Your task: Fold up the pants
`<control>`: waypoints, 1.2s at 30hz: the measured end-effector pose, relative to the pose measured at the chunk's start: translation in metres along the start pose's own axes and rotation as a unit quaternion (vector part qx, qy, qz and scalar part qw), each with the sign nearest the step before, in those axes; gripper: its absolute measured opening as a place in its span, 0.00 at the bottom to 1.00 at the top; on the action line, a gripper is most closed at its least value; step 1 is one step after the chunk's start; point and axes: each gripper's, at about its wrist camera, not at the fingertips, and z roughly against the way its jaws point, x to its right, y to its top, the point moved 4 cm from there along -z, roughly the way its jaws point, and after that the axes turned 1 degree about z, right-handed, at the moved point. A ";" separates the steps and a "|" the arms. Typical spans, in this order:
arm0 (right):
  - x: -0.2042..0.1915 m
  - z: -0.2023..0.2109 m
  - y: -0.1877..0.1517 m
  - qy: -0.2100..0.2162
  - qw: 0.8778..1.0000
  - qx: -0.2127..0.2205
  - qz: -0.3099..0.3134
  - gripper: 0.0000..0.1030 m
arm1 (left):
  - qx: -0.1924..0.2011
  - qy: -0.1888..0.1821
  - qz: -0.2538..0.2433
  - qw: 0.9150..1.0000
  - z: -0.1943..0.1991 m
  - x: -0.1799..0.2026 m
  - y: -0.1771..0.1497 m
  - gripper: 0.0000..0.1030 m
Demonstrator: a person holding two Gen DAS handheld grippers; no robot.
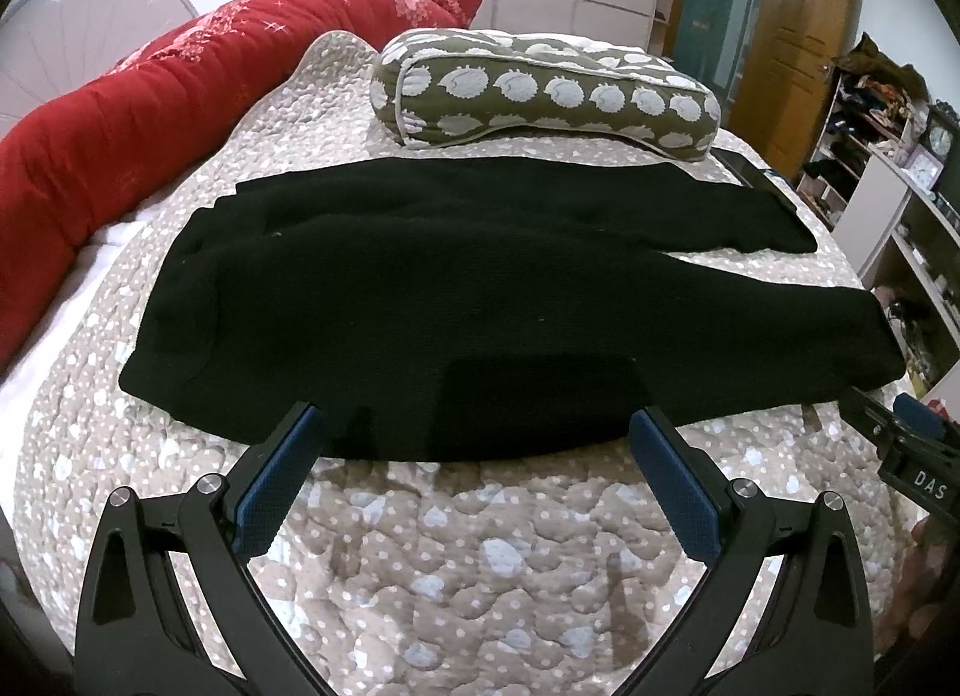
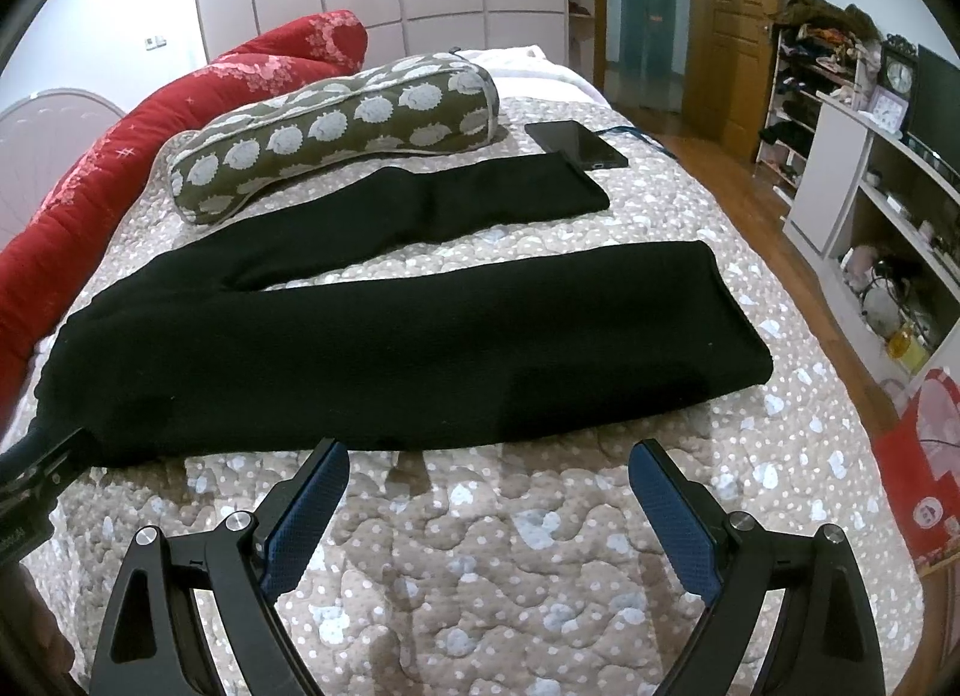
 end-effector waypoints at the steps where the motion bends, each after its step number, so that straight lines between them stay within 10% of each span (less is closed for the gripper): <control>1: 0.000 0.000 0.000 0.001 1.000 -0.002 -0.001 0.91 | 0.000 0.000 -0.001 1.000 0.000 0.000 0.000 1.00; 27: 0.000 -0.009 0.000 0.001 1.000 -0.011 -0.004 0.91 | -0.012 0.005 0.019 1.000 -0.007 -0.019 0.001 1.00; 36: 0.039 -0.015 -0.002 0.028 0.998 -0.023 -0.052 0.91 | -0.015 0.043 0.093 0.995 0.010 -0.108 -0.007 1.00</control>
